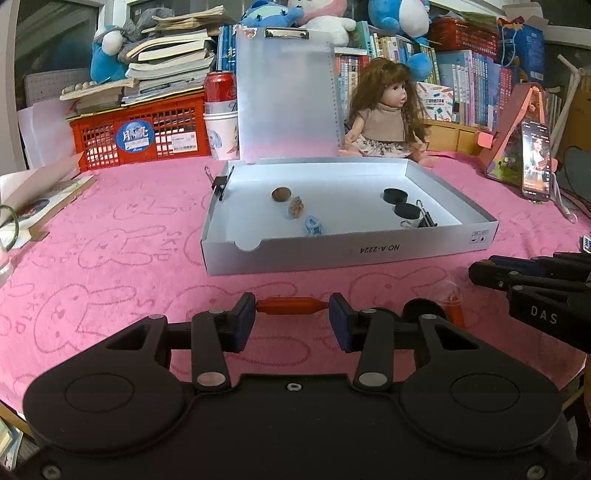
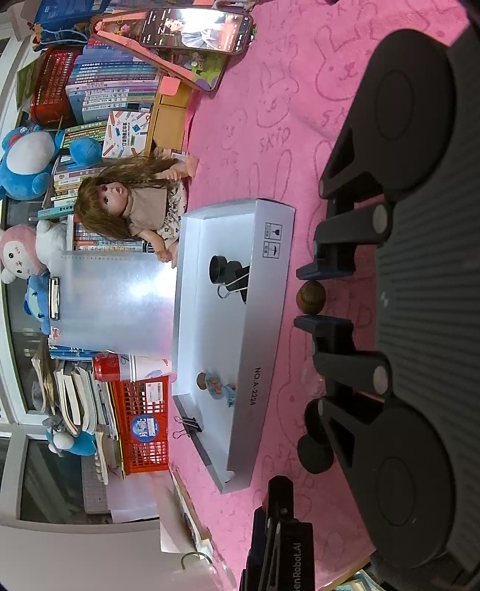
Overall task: Organize rigid objects
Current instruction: 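Carry the acorn over the box with the right tool while the left carries the red piece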
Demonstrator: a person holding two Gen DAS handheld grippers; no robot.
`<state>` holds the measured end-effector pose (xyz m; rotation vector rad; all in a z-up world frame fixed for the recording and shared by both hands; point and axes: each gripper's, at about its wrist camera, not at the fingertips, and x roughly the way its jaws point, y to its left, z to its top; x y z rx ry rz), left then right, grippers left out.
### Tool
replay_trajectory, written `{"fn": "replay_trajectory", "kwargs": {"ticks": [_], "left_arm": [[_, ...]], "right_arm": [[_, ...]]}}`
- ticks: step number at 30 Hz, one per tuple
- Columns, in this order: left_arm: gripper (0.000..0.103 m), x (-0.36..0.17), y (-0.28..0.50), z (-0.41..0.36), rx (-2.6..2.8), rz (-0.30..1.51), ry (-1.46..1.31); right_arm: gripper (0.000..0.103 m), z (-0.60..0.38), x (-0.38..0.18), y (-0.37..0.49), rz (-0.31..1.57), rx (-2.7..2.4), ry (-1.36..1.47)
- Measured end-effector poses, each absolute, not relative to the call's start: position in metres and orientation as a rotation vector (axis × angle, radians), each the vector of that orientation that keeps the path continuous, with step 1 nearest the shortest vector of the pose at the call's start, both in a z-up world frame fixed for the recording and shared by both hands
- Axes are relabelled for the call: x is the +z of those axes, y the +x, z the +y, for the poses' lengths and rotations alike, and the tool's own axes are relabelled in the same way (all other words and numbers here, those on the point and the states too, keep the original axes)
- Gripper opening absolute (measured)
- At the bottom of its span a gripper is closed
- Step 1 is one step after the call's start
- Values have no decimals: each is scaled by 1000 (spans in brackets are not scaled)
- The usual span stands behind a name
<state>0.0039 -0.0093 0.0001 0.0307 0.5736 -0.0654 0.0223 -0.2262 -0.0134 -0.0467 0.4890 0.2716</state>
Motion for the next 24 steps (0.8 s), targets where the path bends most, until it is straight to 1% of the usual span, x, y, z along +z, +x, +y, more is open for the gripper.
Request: {"fn": "replay_trajectory", "kwargs": {"ticks": [13, 24], "left_arm": [[42, 16, 23, -8, -54, 562, 26], [42, 20, 32, -12, -72, 568, 18]], "right_arm": [[24, -225, 1, 35, 474, 261, -5], [24, -223, 2, 43, 485, 260, 6]]}}
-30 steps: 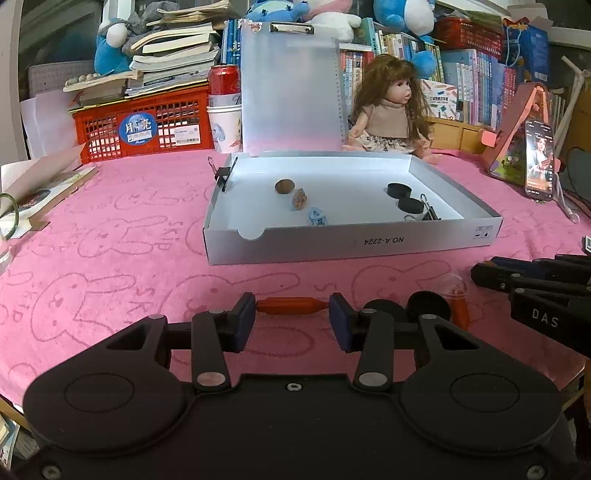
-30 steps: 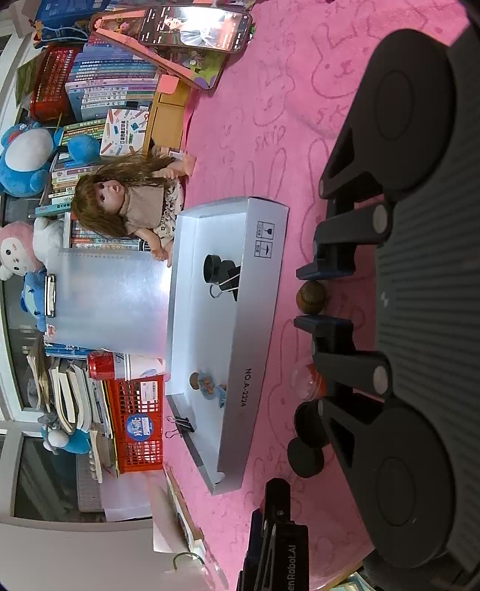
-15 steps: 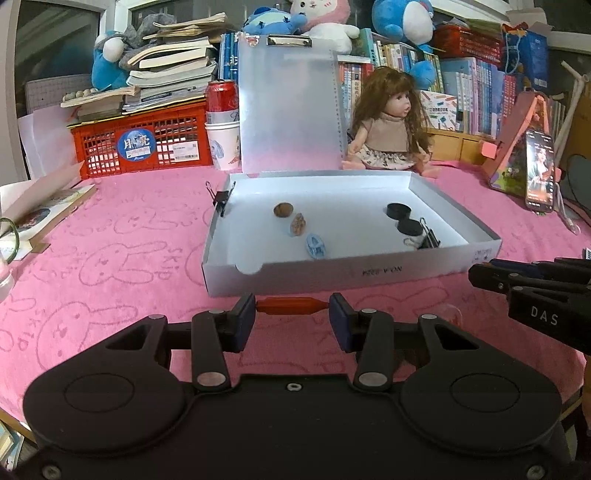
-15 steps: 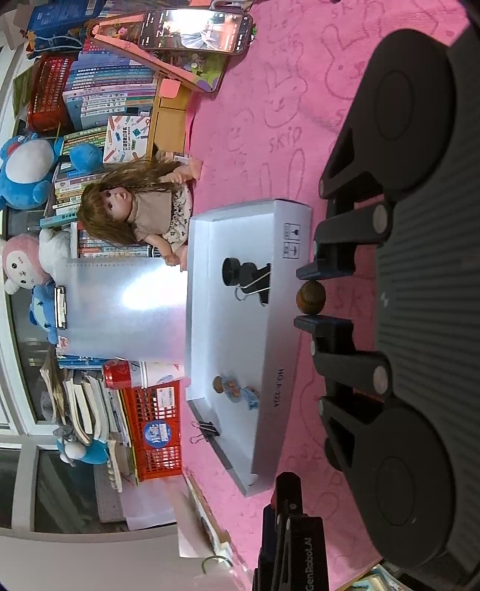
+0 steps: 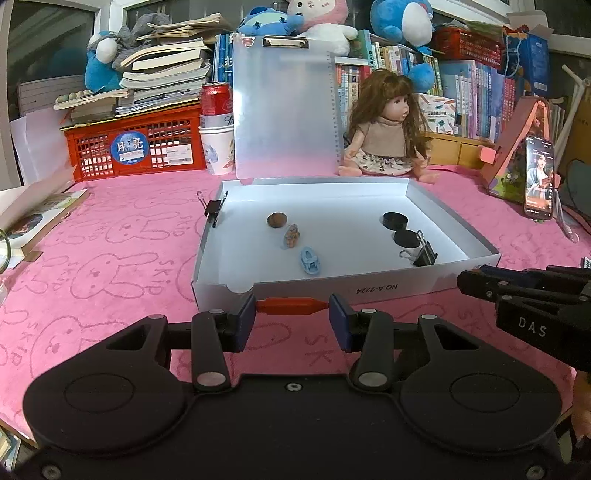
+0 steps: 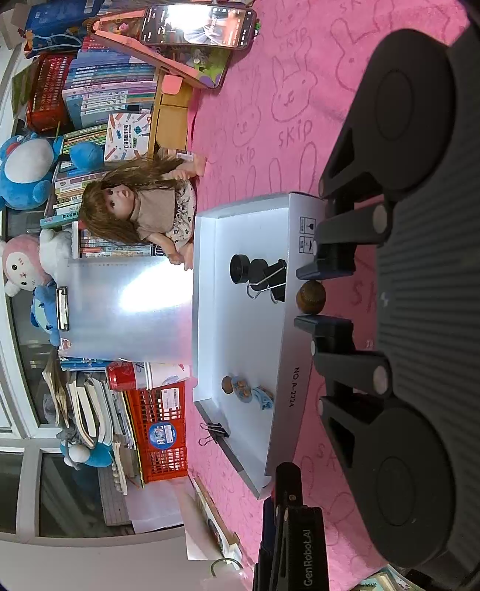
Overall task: Organize rigid objects
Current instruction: 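Carry the acorn over the box with the right tool while the left carries the red piece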
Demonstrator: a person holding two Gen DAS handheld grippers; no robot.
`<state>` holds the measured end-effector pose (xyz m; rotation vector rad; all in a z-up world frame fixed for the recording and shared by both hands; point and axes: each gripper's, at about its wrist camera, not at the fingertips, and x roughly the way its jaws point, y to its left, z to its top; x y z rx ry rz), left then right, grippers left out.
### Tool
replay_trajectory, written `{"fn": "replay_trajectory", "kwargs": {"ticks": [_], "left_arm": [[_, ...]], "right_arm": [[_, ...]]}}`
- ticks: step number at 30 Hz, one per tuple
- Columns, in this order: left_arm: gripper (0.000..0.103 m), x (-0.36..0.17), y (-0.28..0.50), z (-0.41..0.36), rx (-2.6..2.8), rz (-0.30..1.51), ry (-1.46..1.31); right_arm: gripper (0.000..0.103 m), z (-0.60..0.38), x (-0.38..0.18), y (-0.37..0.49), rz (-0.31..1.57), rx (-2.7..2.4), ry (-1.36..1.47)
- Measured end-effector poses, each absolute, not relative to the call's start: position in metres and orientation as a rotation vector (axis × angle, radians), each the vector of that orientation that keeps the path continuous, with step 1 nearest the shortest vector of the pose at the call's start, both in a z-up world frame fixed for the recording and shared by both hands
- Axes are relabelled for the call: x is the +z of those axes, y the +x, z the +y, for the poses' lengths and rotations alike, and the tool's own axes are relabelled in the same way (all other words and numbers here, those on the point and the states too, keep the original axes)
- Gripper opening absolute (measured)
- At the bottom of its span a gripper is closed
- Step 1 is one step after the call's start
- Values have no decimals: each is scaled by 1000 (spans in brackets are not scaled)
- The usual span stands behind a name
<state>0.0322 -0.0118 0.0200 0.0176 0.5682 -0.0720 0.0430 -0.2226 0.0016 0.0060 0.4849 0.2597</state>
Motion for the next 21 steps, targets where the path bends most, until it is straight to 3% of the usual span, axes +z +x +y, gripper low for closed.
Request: {"fn": "replay_trajectory", "kwargs": {"ticks": [21], "left_arm": [[42, 34, 58, -10, -75, 556, 1]], "right_arm": [[24, -228, 10, 60, 490, 247, 50]]}}
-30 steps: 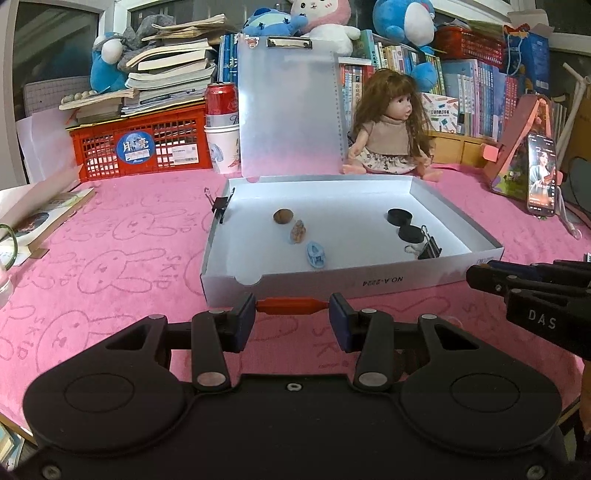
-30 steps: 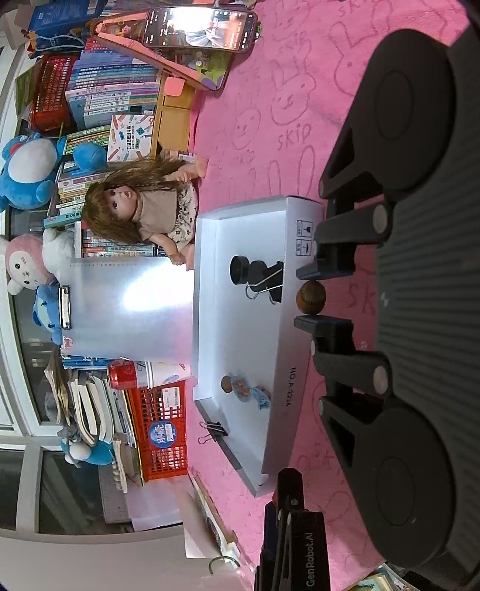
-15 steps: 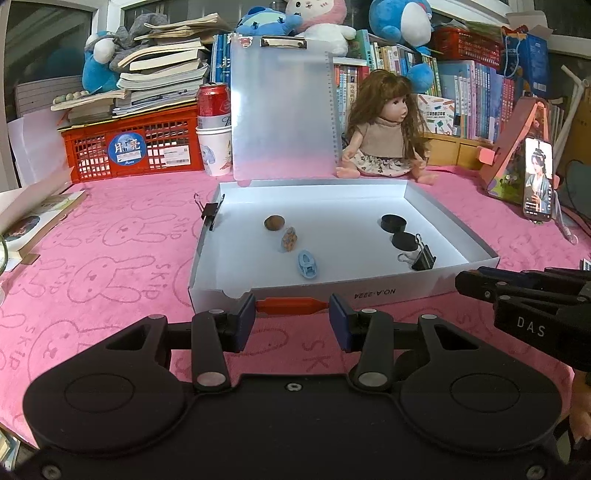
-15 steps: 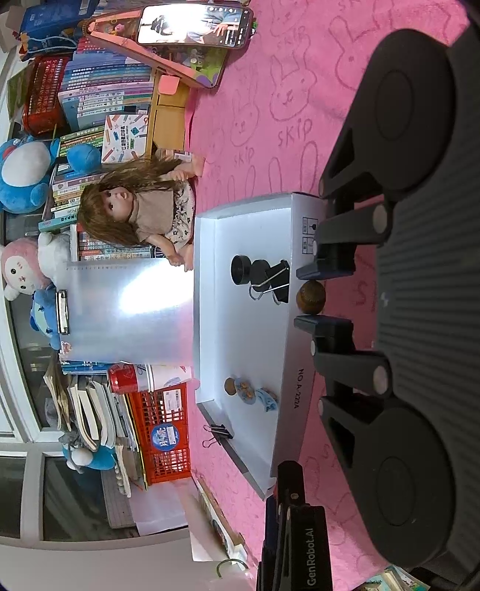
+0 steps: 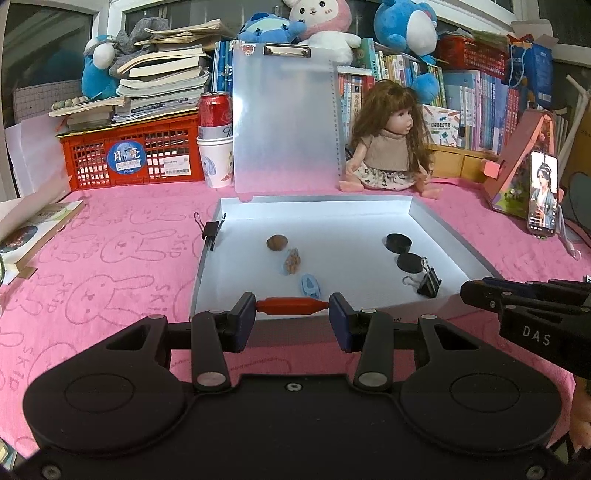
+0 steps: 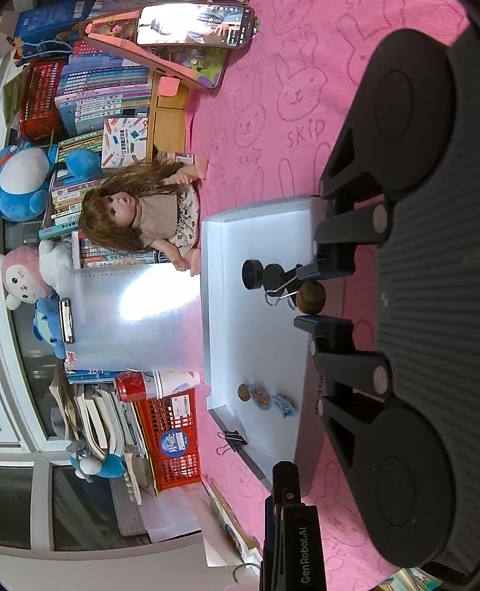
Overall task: Organize rigid objects
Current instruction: 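Carry the acorn over the box with the right tool while the left carries the red piece, then lower and release the acorn into the box with the right tool while the left releases the red piece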
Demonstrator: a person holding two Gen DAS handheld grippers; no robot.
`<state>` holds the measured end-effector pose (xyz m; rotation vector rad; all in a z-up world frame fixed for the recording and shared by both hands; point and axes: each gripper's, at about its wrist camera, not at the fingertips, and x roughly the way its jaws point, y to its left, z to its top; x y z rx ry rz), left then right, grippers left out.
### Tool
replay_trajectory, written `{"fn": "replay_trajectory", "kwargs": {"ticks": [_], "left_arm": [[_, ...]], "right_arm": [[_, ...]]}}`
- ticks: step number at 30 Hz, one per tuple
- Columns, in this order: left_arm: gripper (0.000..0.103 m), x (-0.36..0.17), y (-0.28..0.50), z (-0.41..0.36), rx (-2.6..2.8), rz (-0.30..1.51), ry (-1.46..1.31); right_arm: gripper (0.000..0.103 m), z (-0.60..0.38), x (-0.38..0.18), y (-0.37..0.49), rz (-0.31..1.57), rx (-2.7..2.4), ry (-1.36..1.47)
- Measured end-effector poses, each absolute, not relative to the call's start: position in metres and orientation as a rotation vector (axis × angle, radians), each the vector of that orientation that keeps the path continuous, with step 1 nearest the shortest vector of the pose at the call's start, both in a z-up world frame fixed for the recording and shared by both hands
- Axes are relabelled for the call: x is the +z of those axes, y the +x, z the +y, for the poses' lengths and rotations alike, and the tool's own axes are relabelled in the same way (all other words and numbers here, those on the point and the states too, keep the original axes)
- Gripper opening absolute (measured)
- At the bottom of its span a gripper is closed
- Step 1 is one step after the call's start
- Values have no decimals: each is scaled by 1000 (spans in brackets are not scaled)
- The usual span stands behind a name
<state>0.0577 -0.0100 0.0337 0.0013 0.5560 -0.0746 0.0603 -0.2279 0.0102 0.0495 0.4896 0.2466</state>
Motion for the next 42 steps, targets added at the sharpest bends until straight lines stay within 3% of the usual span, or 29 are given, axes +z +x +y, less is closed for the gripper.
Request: {"fn": "replay_trajectory", "kwargs": {"ticks": [42], "left_arm": [[42, 52, 167, 0, -78, 635, -67]], "right_arm": [[24, -250, 26, 149, 584, 167, 223]]}}
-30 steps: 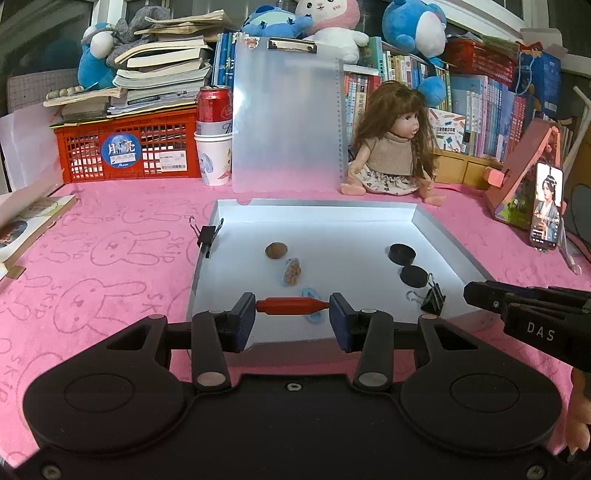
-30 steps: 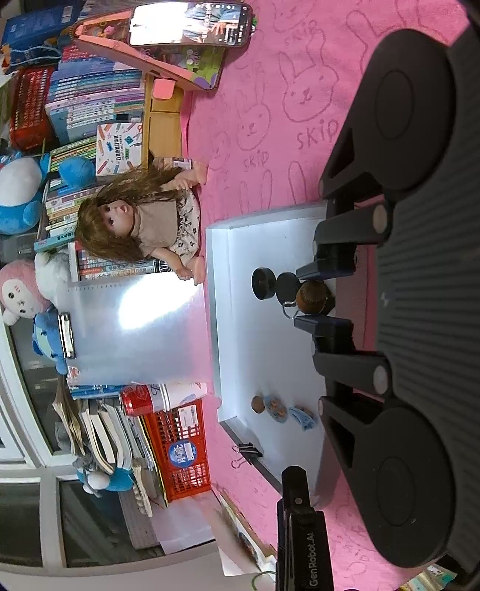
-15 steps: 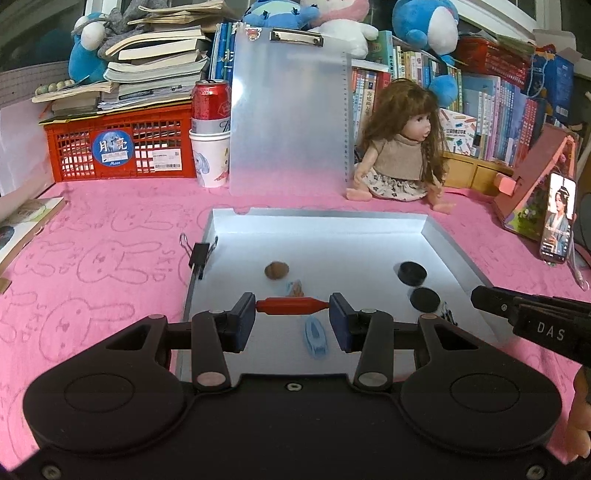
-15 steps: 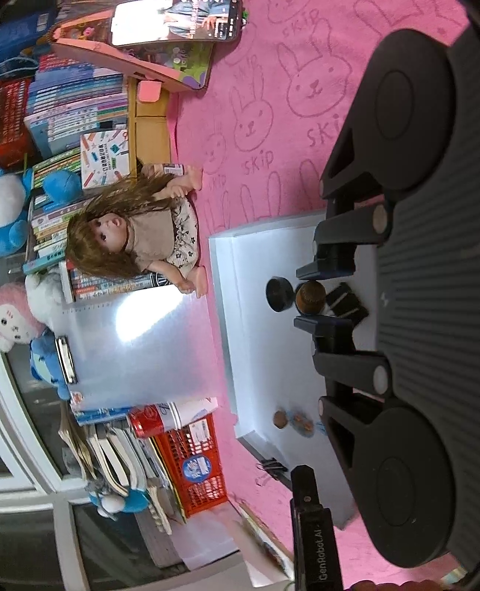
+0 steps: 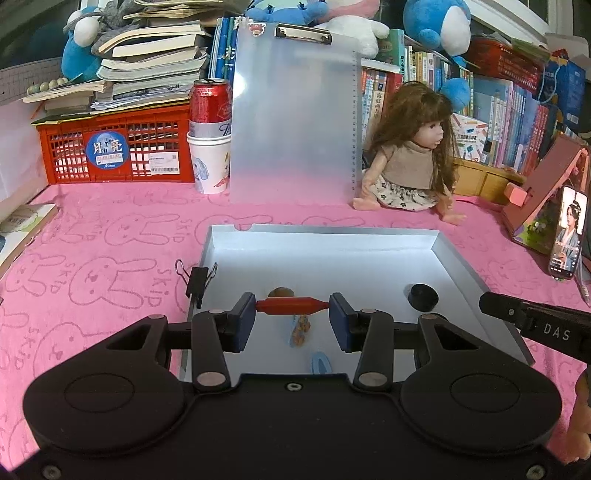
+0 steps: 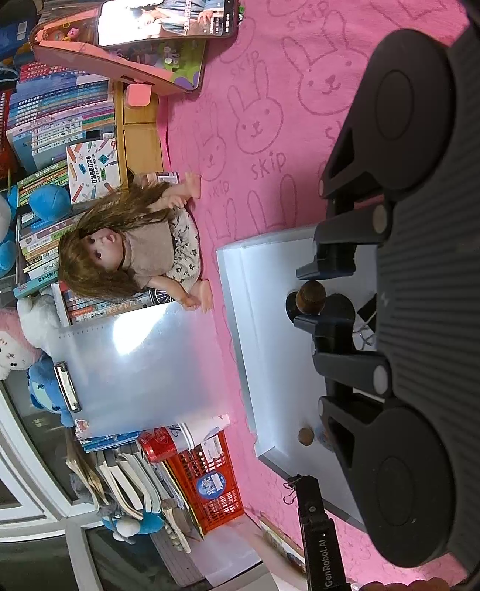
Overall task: Organize rigid objects
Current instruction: 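Lower and release the acorn into the box with the right tool while the left releases the red piece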
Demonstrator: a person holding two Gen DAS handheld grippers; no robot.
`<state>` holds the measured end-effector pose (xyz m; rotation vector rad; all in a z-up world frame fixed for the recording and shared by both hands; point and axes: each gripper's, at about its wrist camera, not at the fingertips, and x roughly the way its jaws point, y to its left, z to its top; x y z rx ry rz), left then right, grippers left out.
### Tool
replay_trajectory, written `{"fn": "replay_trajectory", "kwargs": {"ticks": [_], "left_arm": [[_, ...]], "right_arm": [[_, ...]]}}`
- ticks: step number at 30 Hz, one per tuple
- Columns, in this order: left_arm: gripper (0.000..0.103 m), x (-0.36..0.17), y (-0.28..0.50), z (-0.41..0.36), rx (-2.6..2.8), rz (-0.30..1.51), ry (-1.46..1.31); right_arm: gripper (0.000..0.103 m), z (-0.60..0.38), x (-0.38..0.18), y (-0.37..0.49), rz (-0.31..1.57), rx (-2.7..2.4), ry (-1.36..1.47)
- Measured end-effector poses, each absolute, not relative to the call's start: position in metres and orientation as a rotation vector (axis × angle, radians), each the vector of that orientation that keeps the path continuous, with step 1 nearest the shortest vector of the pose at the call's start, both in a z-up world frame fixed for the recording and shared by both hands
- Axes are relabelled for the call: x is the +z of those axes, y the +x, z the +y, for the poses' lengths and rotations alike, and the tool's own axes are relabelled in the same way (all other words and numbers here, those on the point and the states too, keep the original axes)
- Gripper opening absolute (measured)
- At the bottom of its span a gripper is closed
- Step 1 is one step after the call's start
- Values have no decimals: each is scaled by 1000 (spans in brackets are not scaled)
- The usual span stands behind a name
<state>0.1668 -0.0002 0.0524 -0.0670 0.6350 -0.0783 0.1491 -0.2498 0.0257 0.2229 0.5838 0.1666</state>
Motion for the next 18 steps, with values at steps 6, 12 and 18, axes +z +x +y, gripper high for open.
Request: {"fn": "replay_trajectory", "kwargs": {"ticks": [6, 12, 18], "left_arm": [[42, 51, 179, 3, -80, 662, -101], [42, 50, 194, 11, -75, 695, -133], [42, 48, 223, 18, -74, 766, -175]], "right_arm": [[24, -250, 28, 162, 597, 167, 231], [24, -248, 30, 172, 610, 170, 239], [24, -245, 34, 191, 657, 181, 250]]}}
